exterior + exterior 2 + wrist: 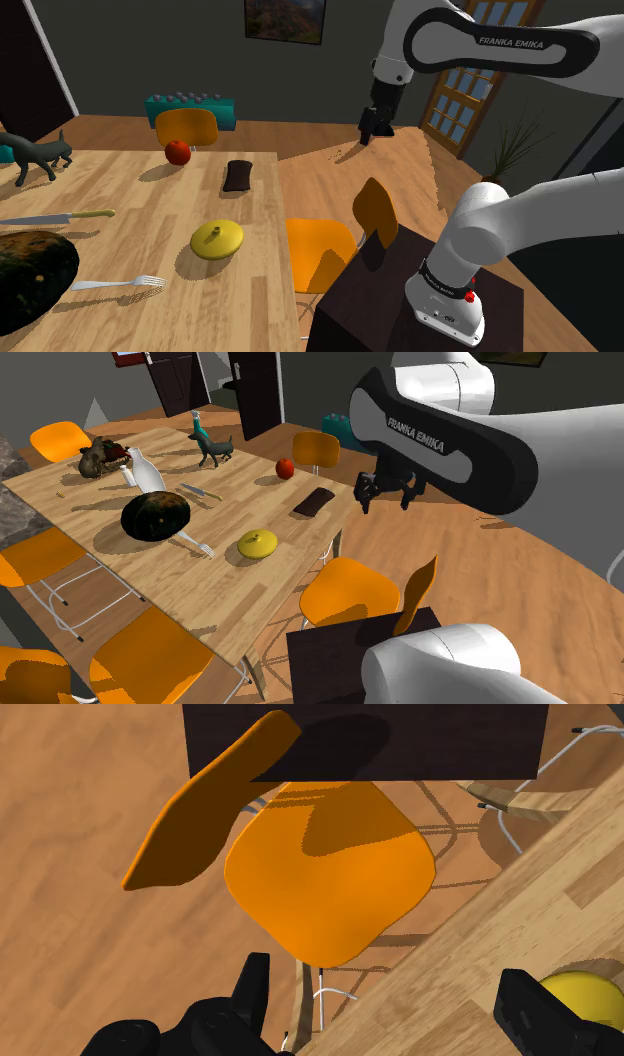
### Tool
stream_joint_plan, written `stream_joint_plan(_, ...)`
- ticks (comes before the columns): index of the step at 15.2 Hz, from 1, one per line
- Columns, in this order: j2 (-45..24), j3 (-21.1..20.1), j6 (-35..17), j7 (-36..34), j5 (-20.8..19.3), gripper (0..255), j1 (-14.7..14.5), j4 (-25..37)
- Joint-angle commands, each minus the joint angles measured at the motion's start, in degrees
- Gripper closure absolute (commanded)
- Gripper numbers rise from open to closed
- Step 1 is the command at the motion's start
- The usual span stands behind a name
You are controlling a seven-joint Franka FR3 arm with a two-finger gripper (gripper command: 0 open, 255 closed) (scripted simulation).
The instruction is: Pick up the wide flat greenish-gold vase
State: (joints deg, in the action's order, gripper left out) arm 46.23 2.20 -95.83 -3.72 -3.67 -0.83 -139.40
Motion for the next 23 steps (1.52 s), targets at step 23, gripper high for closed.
stream_joint_plan(23,-40.0,-17.6,-22.0,-25.2,3.1,0,-5.2,13.7)
